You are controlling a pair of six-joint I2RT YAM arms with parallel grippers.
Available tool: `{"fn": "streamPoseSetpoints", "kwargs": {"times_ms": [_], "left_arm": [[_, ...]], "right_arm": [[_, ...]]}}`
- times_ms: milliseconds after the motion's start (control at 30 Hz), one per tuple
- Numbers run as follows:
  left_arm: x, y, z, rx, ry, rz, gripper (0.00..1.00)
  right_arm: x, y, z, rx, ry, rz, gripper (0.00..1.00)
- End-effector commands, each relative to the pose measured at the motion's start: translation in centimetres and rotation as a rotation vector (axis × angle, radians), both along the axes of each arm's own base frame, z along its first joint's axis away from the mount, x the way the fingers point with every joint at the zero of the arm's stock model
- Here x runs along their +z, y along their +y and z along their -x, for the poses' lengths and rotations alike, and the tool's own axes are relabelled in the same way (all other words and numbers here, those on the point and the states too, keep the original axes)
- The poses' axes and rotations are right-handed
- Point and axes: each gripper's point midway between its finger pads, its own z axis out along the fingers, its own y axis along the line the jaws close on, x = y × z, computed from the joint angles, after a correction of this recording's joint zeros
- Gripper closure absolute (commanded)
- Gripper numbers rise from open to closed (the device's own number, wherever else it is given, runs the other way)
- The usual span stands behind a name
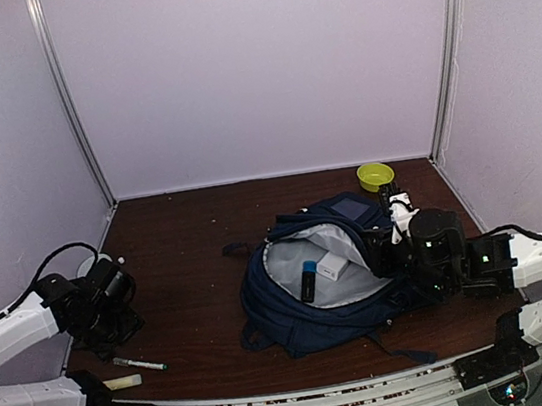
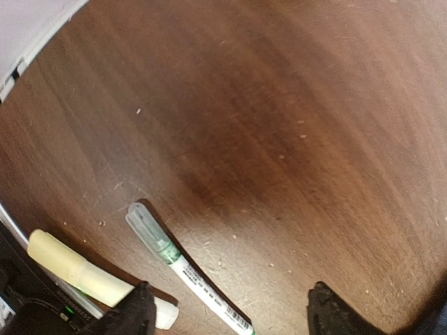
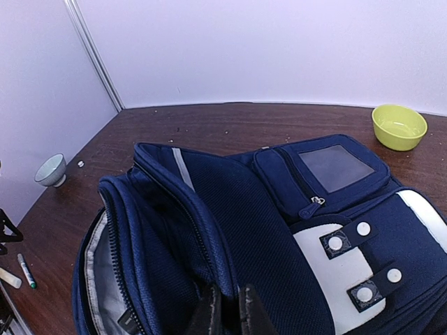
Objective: Pack the student bag
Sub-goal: Pick up the pen at the center of the board.
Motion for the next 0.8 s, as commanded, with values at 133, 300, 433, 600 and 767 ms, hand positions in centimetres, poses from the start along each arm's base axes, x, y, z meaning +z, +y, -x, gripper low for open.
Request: {"fn": "streamPoseSetpoints", "kwargs": {"times_ms": [133,300,433,600,767], "left_arm": [[-3.6,-1.1,0.9,0.012,0.107,0.114,0.45],[-4.8,-0.8,1.3,0.04,0.123,0.118,0.48],[-5.3,-0.8,1.6,0.044,0.151,0.111,0.53],[-5.7,-0.6,2.0,0.051,0.168,0.103,0.57],[-6.4,-0.7,2.2,0.052,0.166,0.119,0.69]], "right_arm": [[0.3,-2.4,-0.9,-0.119,-0.022,-0.002,1.0],[-0.1,-2.2,-1.0,-0.113,-0.016,0.007,1.0],[-0.5,-2.2,-1.1,-0.116,-0.012,0.014,1.0],[-0.5,-2.1,-1.2,-0.115,-0.01,0.019,1.0],[-0.5,-2.1,-1.1,-0.112,-0.011,0.016,1.0]]}}
